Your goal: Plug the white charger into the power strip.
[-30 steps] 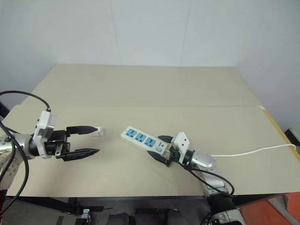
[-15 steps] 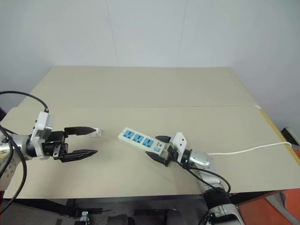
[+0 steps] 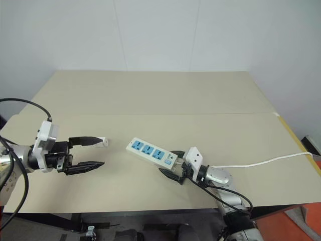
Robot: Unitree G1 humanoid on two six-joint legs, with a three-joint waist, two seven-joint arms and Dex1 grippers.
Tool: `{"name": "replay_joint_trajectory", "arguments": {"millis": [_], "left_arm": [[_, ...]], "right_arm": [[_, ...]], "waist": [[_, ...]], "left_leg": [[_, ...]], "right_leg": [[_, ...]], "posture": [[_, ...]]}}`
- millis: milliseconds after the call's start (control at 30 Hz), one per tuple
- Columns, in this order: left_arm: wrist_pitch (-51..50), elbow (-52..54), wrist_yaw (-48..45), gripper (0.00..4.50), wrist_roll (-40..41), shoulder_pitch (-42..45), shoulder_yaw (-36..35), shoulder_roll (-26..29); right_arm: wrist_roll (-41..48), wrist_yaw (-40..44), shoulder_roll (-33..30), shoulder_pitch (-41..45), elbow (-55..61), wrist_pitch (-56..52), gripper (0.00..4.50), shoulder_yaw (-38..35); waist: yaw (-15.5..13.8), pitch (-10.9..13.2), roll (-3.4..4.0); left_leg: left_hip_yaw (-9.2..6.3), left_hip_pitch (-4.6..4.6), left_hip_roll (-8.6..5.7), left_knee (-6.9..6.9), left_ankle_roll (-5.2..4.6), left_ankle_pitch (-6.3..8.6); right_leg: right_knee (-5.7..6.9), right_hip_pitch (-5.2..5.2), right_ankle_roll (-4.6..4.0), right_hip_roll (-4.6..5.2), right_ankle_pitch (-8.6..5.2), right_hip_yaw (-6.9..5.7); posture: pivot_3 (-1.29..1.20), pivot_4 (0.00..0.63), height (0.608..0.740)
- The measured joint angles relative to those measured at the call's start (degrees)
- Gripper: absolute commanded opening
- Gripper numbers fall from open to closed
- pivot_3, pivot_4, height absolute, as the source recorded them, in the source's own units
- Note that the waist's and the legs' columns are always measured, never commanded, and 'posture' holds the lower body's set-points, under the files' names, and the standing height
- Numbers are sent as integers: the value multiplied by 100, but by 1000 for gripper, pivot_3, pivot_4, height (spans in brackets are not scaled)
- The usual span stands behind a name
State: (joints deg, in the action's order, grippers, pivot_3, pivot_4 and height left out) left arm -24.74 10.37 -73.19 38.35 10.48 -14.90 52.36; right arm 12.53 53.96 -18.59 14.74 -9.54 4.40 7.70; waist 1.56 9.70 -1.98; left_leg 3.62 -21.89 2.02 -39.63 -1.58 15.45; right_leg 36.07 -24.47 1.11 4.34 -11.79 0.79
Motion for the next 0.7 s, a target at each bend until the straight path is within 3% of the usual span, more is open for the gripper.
{"name": "replay_joint_trajectory", "arguments": {"millis": [333,633,700], "left_arm": [[44,-10,-18,4500,0,29,1,-6],[44,-1,-50,4500,5,-66,-165,58],[44,2,-54,4500,5,-67,-185,74]], "right_arm": [[-9,39,223,500,-797,146,4481,69],[57,554,351,871,-1567,574,4481,56],[60,726,357,956,-1719,634,4088,65]], "waist": [[-4,0,0],[94,-1,-2],[99,-2,-2]], "left_leg": [[1,2,0,0,0,0],[0,28,4,1,0,0],[0,30,4,1,0,0]], "right_leg": [[-2,3,0,0,0,-1],[-1,22,0,-3,0,2],[0,23,0,-2,0,2]], "posture": [[0,150,740],[0,150,740],[0,150,740]]}}
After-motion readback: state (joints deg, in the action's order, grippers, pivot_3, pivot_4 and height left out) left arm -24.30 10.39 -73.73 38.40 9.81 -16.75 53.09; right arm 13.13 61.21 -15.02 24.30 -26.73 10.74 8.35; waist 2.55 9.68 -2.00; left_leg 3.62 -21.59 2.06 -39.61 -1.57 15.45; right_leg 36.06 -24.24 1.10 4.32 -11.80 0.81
